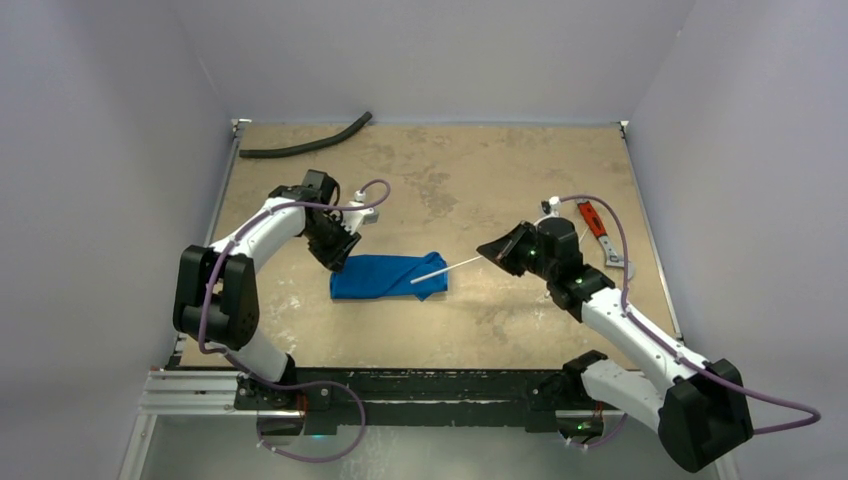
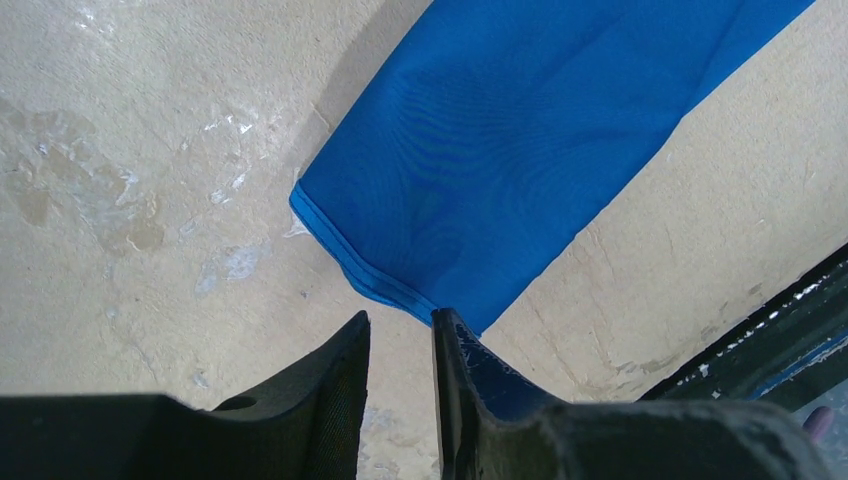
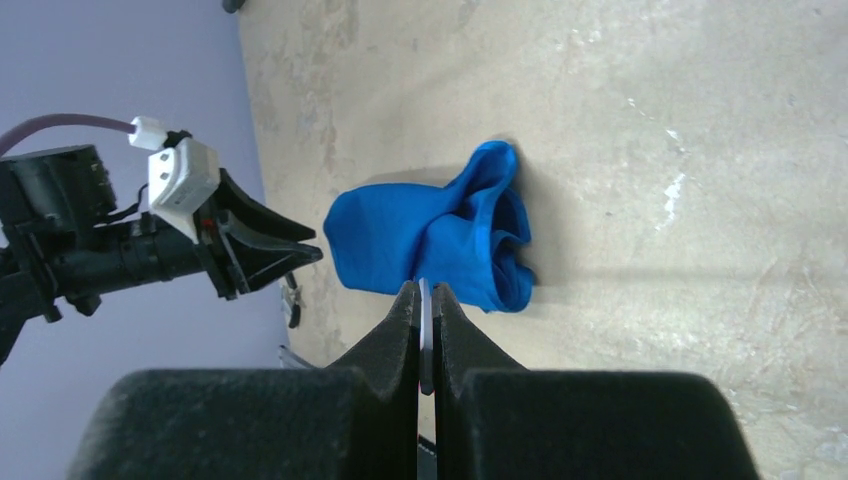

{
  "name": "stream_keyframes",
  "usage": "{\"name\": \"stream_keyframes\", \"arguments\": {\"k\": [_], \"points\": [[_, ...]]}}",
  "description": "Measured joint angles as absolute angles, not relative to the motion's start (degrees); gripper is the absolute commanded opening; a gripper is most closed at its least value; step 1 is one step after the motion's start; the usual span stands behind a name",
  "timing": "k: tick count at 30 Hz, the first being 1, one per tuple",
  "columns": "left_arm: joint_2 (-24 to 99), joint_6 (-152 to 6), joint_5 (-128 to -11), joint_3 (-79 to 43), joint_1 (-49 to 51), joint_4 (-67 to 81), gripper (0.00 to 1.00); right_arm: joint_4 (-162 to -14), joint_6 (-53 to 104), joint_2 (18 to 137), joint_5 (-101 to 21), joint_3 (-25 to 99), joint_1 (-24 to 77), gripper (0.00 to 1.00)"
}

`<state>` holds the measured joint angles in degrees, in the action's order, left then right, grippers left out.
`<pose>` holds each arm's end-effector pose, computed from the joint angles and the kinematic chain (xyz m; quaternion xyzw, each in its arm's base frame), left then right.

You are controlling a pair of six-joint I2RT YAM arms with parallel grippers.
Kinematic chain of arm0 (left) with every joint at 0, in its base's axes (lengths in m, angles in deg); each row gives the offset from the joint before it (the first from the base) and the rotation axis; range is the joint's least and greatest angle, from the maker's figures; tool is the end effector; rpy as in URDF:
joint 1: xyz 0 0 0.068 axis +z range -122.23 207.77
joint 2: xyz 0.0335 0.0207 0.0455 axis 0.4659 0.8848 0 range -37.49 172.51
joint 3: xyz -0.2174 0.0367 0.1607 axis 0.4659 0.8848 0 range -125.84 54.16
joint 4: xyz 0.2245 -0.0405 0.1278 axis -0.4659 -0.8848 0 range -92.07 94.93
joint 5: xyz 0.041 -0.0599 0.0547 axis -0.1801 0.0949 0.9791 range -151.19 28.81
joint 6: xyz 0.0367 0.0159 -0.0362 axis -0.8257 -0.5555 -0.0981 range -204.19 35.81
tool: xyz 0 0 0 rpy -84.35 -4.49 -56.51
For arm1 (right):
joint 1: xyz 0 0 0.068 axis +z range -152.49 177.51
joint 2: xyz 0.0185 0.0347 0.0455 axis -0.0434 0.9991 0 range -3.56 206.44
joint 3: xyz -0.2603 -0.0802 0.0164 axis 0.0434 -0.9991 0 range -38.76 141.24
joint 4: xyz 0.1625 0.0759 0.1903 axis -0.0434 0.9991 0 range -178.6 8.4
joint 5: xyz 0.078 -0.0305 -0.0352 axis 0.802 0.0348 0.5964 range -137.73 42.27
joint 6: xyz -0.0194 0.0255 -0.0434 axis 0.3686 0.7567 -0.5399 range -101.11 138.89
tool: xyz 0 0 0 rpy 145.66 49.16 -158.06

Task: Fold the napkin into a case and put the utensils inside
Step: Insert the utensils into the folded napkin.

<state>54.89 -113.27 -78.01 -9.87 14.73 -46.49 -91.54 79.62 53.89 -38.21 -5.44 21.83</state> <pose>0.2844 -0.0765 0.2074 0.3662 0.9148 -0.1319 0.1078 0.2051 0.0991 0.2512 0.2123 0.7957 0.4311 0.3687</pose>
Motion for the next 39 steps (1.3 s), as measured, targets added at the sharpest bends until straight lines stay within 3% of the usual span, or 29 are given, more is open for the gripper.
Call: {"name": "stream_keyframes", "arguments": {"k": [16,39], "points": [[55.2,-112.2,-76.3,-7.7,14.7,-42.8,0.17,-99.5,84.6,53.7,-41.1,-13.6,21.8,0.0],[57.9,-112.3,-74.7,-4.8,14.7,-39.5,0.06,-110.3,89.2,58.2,-43.3,-16.3,23.8,0.0]]}}
